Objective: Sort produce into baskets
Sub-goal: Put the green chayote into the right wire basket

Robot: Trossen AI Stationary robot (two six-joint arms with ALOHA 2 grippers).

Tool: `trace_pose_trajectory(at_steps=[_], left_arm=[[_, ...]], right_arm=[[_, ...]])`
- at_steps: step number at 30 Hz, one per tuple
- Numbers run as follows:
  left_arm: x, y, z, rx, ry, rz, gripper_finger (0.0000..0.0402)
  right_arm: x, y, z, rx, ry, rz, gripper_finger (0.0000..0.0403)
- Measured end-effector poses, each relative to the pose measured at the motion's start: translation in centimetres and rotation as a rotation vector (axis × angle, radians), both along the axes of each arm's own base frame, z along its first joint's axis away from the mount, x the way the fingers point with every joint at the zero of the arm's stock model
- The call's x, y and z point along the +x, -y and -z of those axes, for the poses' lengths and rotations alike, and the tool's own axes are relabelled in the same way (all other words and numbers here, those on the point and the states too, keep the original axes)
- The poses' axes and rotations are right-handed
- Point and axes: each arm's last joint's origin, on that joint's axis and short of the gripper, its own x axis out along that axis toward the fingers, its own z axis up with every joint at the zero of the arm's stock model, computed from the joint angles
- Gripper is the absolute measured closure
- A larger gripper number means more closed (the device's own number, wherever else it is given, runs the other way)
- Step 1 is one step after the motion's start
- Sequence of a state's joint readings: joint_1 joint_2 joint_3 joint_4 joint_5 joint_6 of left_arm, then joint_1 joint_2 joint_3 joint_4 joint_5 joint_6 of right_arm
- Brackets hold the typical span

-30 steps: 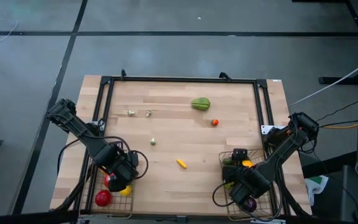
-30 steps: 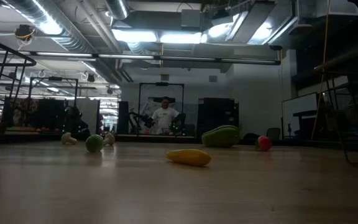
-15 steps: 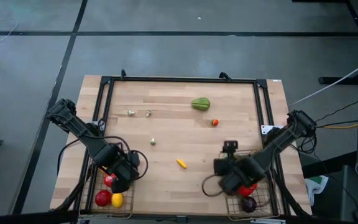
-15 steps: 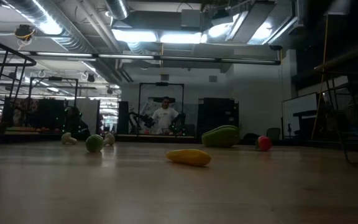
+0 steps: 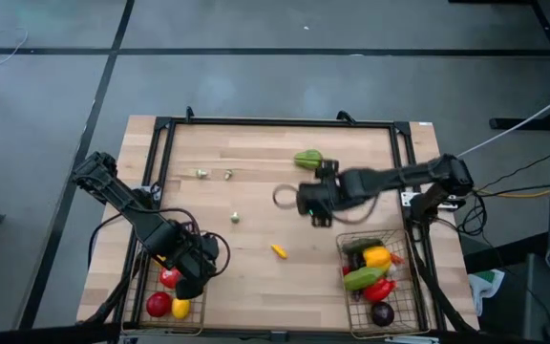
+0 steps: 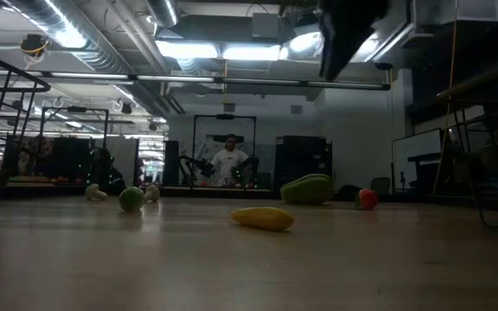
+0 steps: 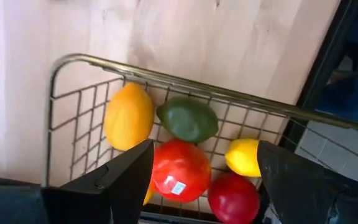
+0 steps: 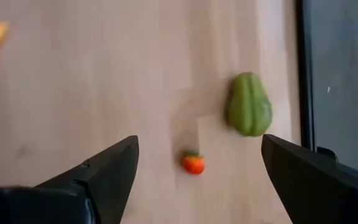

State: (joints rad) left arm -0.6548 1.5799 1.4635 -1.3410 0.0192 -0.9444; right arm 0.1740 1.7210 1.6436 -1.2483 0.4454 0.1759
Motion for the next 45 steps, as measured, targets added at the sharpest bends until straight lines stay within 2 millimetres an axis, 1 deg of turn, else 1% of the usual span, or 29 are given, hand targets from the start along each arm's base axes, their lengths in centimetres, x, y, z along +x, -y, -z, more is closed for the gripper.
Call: trace_pose_trajectory(at_steps=[4, 9, 16, 18, 20, 22, 24, 28, 31, 35, 41, 45], left_arm=[[0.0, 0.0, 0.0, 0.012, 0.009, 0.039, 0.0121], [0.0, -0.1, 0.0, 0.028, 0.019, 0.05, 0.0121], [0.1, -0.1, 0.0, 0.052, 0.034, 0.057, 0.0121], [0.1, -0.2, 0.0, 0.054, 0.035, 0.063, 0.0121], [0.1, -0.2, 0.0, 0.057, 0.036, 0.072, 0.0121], [0.1, -0.2, 0.0, 0.061, 0.038, 0.072, 0.0121], [0.1, -0.2, 0.0, 0.068, 0.039, 0.072, 0.0121], [0.1, -0.3, 0.0, 0.081, 0.048, 0.071, 0.0121], [0.1, -0.3, 0.0, 0.089, 0.054, 0.07, 0.0121], [0.1, -0.3, 0.0, 0.094, 0.058, 0.069, 0.0121], [0.1, -0.3, 0.0, 0.105, 0.065, 0.068, 0.0121], [0.2, -0.3, 0.0, 0.11, 0.069, 0.064, 0.0121]], right_arm=[[0.8, 3.2, -0.1, 0.015, 0.054, 0.094, 0.0065], [1.0, 6.3, -0.2, 0.019, 0.068, 0.167, 0.0065], [0.9, 9.3, 0.3, 0.102, 0.012, 0.127, 0.0065], [1.1, 9.9, 0.9, 0.131, -0.018, 0.112, 0.0057], [1.4, 10.6, 1.5, 0.142, -0.045, 0.1, 0.0037], [1.7, 11.3, 2.2, 0.128, -0.066, 0.104, 0.0014], [2.2, 12.0, 3.1, 0.059, -0.086, 0.141, 0.001], [3.2, 13.9, 4.5, -0.112, -0.108, 0.212, 0.0034], [3.8, 15.3, 5.5, -0.148, -0.109, 0.242, 0.0046], [4.2, 16.4, 6.6, -0.125, -0.108, 0.262, 0.0051], [4.8, 16.5, 8.0, -0.068, -0.121, 0.247, 0.0052], [5.0, 16.7, 9.1, -0.029, -0.166, 0.215, 0.0052]])
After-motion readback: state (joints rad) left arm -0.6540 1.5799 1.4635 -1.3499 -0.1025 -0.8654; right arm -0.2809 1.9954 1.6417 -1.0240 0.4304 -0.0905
